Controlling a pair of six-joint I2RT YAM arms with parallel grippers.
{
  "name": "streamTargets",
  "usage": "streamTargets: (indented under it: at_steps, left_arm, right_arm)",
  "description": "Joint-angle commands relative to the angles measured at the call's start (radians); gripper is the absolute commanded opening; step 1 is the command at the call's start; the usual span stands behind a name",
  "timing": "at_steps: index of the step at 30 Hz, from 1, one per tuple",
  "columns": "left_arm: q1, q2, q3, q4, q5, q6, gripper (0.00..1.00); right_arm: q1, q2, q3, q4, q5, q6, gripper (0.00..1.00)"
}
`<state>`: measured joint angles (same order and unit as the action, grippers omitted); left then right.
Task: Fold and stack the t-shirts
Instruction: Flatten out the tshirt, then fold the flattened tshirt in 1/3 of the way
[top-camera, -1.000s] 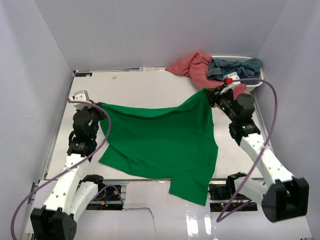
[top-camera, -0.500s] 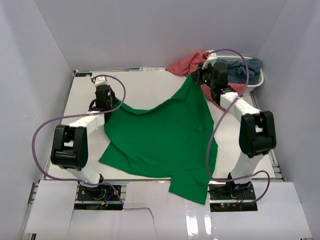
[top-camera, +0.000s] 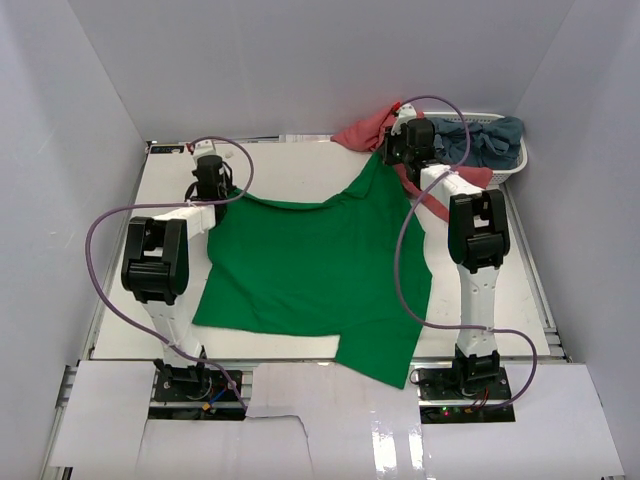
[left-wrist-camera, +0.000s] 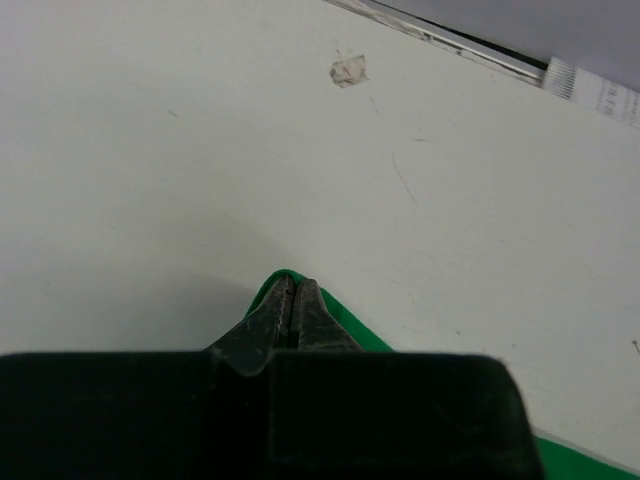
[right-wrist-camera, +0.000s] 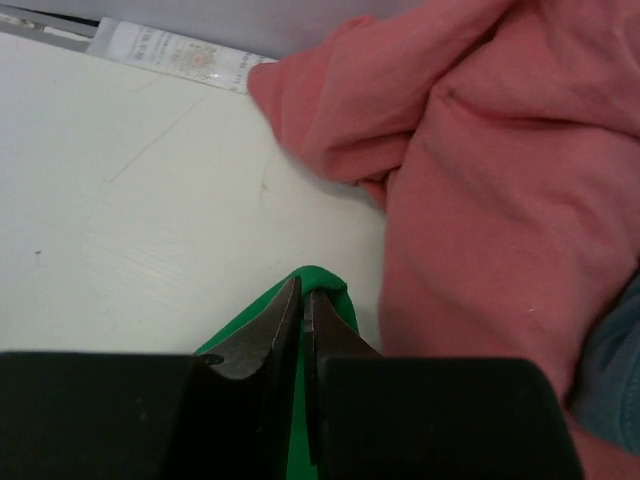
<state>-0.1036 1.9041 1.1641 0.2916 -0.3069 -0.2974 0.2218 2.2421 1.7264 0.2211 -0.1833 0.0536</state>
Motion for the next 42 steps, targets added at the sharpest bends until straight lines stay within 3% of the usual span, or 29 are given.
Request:
streamTargets:
  at_steps: [1, 12, 25, 33, 42]
  left_arm:
    - [0.059, 0.012, 0.042, 0.027, -0.017, 0.001, 0.00]
    - [0.150, 0.050, 0.045, 0.040, 0.063, -0.006, 0.00]
    - [0.150, 0.024, 0.043, 0.055, 0.196, -0.022, 0.00]
    - [0.150, -0.052, -0.024, 0.057, 0.157, -0.017, 0.00]
    - [0.150, -0.109, -0.102, 0.058, 0.155, -0.022, 0.00]
  right_arm:
    - [-0.027, 0.019, 0.097, 0.000, 0.031, 0.002, 0.08]
    - [-0.032, 0.048, 0.128, 0.021, -0.011, 0.055, 0.08]
    - [0.017, -0.081, -0.100, 0.089, -0.039, 0.058, 0.08]
    - [0.025, -0.159, -0.224, 0.130, -0.044, 0.063, 0.08]
    - [0.025, -0.231, -0.255, 0.106, -0.047, 0.046, 0.08]
